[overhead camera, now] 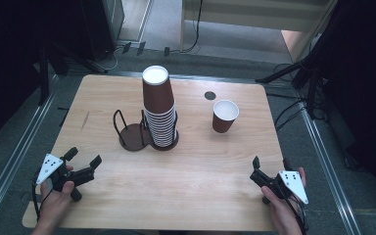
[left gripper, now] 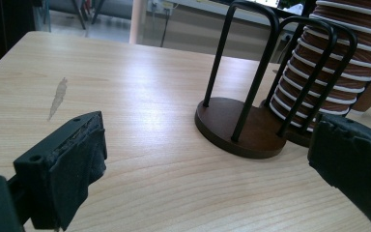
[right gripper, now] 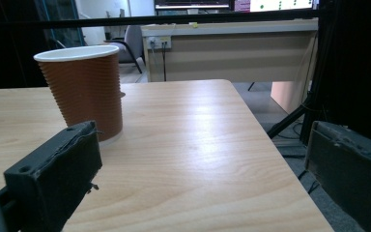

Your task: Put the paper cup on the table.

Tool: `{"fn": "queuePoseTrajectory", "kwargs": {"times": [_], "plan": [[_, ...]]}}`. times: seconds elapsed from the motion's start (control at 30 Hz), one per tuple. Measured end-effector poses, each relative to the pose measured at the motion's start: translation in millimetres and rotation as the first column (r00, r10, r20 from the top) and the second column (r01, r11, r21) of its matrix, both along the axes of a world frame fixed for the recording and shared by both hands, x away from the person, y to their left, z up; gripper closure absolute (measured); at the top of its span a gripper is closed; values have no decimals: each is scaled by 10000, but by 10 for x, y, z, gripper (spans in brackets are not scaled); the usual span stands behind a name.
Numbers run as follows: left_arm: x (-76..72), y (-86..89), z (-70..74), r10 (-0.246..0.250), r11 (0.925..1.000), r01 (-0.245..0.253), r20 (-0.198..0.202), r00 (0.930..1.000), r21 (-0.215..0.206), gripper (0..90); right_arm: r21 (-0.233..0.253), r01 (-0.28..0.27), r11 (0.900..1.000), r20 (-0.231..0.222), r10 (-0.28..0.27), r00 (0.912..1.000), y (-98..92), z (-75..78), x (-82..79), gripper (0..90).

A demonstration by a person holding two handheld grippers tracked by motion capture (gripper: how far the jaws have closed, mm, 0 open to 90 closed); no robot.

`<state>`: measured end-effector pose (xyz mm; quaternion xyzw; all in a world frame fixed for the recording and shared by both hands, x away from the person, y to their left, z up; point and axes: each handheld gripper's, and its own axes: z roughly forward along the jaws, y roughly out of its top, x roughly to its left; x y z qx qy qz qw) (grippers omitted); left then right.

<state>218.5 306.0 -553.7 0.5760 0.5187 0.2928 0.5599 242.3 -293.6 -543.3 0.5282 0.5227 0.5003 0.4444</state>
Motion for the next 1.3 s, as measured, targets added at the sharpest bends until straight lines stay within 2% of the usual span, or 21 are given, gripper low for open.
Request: {"fn": "queuePoseTrajectory", "kwargs": {"times": [0.33,0.6,1.0,1.2,1.3], "plan": [[-2,0,1,10,10000,-10,-12,10000,42,8,-70,129,9999,-158,-130,9998,-137,-41,-161,0],[-1,-2,1,-1,10000,1,-23,10000,51,8,-114,250,9996,-84,-251,9996,-267,-54,-273,0],[1,-3,3,9,10000,-9,-67,10000,49,8,-197,118,9997,42,-117,9999,-407,-60,-482,0],[6,-6,3,3,10000,-2,-106,9999,64,8,-1010,167,9947,157,-152,9998,-335,-65,-492,0],[16,-6,4,6,10000,-6,-179,9998,38,8,-933,49,9956,40,-46,10000,-343,-62,-484,10]]}}
